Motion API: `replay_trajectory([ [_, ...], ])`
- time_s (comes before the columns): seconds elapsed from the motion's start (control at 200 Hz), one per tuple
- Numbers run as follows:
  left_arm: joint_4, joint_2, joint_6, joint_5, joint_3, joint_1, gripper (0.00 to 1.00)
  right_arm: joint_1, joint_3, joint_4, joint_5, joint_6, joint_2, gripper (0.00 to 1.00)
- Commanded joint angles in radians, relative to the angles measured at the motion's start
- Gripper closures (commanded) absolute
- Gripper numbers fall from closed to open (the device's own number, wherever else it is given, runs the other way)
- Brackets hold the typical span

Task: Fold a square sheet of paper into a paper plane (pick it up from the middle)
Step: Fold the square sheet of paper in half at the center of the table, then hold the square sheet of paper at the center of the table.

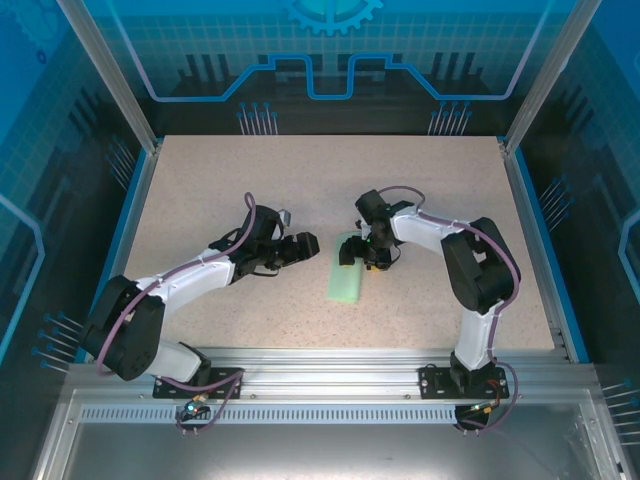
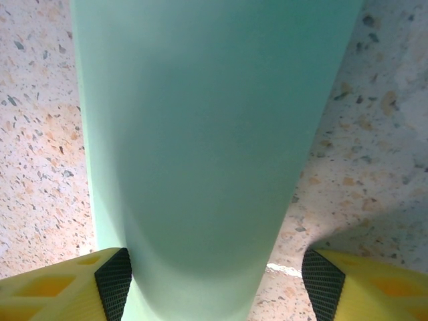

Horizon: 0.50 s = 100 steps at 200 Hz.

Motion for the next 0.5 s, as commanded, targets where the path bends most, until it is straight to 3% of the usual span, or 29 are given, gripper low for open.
replay_trajectory([
  [0.0,0.013,0.008,0.016,0.024,0.002,-0.005,0.18,-0.007,0.004,-0.067,0.040,-0.022,0.052,0.27],
  [0.495,0.010,0.020,0.023,0.028,0.004,-0.005,0.22,-0.005,0.031,-0.109,0.081,-0.011,0.096,0.25],
])
